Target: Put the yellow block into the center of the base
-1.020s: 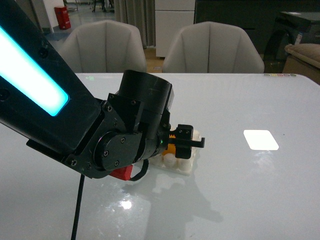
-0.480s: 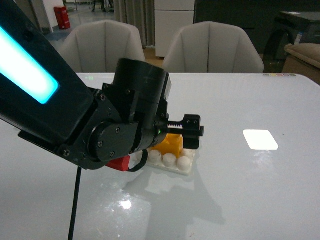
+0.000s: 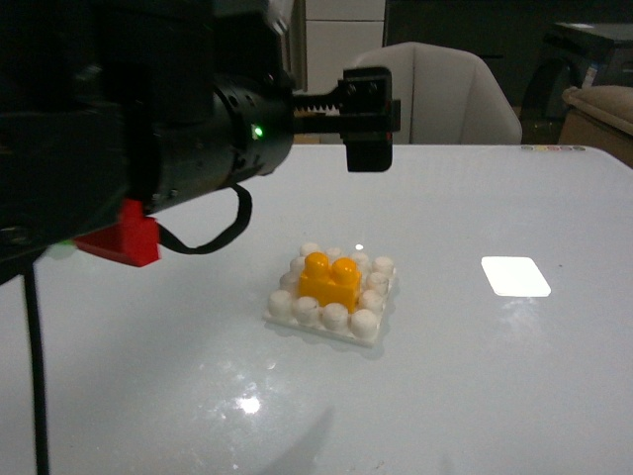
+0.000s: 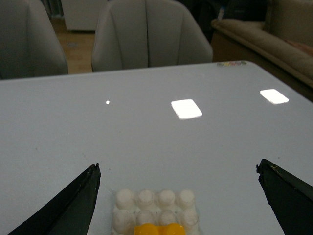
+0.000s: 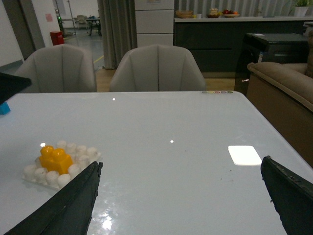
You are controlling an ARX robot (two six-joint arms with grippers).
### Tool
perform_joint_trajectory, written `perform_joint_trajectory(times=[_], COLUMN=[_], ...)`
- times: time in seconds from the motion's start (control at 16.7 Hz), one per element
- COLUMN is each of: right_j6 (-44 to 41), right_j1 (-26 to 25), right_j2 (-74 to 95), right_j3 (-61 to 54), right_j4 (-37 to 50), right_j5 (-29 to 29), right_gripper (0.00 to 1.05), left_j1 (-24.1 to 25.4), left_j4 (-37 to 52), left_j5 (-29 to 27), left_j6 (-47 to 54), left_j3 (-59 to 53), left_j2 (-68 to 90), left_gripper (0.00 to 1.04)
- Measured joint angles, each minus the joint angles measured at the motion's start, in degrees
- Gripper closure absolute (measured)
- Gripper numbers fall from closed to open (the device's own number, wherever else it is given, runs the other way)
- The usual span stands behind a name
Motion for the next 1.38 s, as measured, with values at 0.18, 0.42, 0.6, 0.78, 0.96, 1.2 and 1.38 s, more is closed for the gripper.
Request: perform_joint_trajectory(times=[0.18, 0.42, 0.6, 0.78, 0.96, 1.2, 1.38], right_j6=[-0.02, 0.00, -0.02, -0.02, -0.02, -0.02, 0.00], right_j1=[0.00, 0.00, 0.00, 0.00, 0.00, 0.00, 0.00], right_j2=[0.00, 0.00, 0.00, 0.00, 0.00, 0.00, 0.00], right_j3=[0.00, 0.00, 0.00, 0.00, 0.00, 0.00, 0.00], right_j4=[0.02, 0.02, 0.02, 0.00, 0.00, 0.02, 0.00], right_j5=[-0.02, 0.00, -0.02, -0.02, 0.00, -0.02, 0.02], right_gripper=[0.06, 0.06, 0.06, 0.06, 0.06, 0.06, 0.06], left_j1=[-0.50, 4.61, 16.72, 19.91, 21.49, 24.68, 28.35], left_j4=[9.73, -7.19, -13.97, -17.09, -19.15, -20.98, -22.10], left_j5=[-9.97, -18.75, -5.77, -2.51, -0.94, 3.32, 4.72], left_j6=[4.02, 7.67, 7.74, 7.76, 7.76, 7.76, 7.74], left_j3=[-10.19, -39.50, -49.07, -50.84, -51.65, -52.06, -52.54], left_j2=[-9.33, -57.75, -72.72, -77.83, -80.94, -82.88, -84.78], left_gripper=[0.18, 0.95, 1.03, 1.03, 1.03, 1.03, 1.03])
